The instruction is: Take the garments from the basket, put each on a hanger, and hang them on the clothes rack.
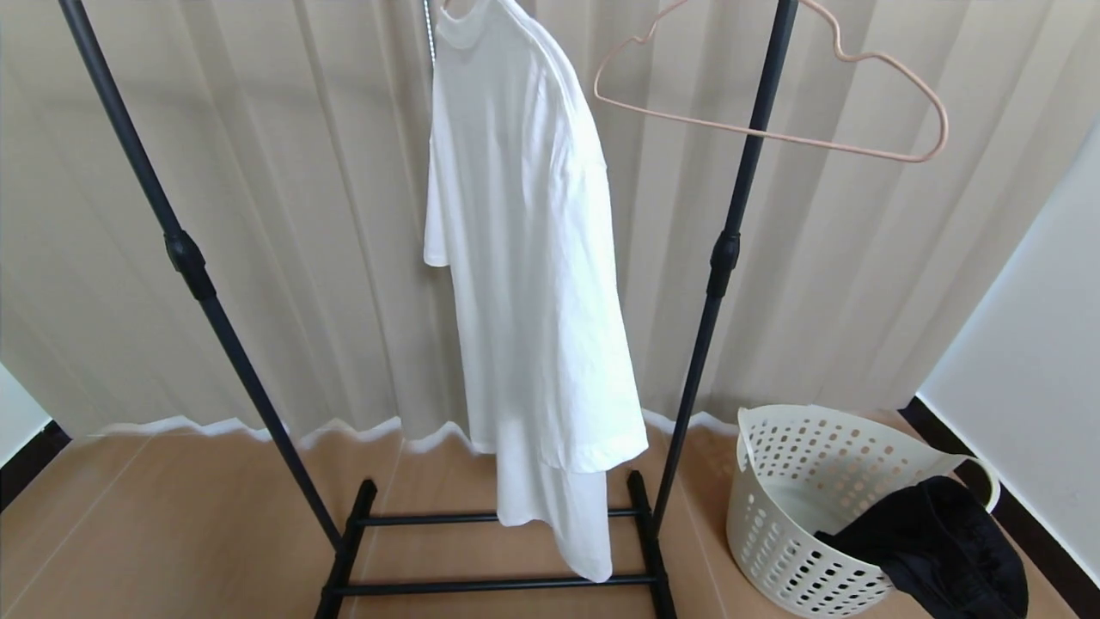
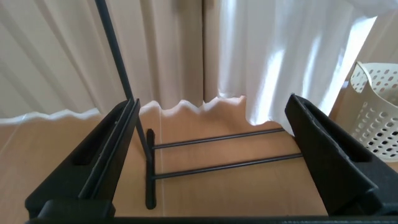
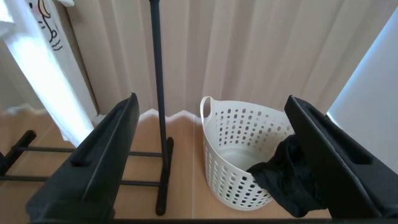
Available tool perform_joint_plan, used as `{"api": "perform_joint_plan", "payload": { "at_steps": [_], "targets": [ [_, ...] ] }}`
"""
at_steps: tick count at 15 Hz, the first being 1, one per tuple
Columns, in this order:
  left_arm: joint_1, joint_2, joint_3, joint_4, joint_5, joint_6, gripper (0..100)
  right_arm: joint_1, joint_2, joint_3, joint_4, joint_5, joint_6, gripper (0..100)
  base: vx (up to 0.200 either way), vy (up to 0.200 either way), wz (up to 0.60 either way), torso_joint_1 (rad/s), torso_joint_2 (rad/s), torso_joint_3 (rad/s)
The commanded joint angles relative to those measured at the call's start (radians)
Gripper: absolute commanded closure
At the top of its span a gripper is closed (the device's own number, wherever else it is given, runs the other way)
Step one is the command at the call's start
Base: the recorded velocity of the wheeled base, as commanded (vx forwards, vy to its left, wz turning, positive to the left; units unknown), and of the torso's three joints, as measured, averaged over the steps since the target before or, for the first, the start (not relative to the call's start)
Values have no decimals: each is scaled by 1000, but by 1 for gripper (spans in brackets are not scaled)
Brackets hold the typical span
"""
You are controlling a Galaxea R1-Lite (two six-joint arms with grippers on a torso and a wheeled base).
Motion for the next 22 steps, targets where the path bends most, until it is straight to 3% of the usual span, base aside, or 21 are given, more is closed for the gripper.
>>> {"api": "perform_joint_plan", "payload": {
  "at_steps": [1, 7, 17, 22],
  "targets": [
    [0, 2, 0, 1, 0, 0, 0, 0, 1, 0, 0, 0, -1, 0, 0, 0, 0, -27, 432, 413],
    [0, 2, 0, 1, 0, 0, 0, 0, 1, 0, 2, 0, -1, 0, 0, 0, 0, 0, 171, 171],
    [0, 2, 0, 3, -1, -2, 0, 0, 1, 0, 2, 0, -1, 0, 0, 0, -540, 4, 8, 5],
    [0, 2, 0, 3, -1, -2, 0, 0, 1, 0, 2, 0, -2, 0, 0, -200, 0, 3, 1, 5]
  ]
}}
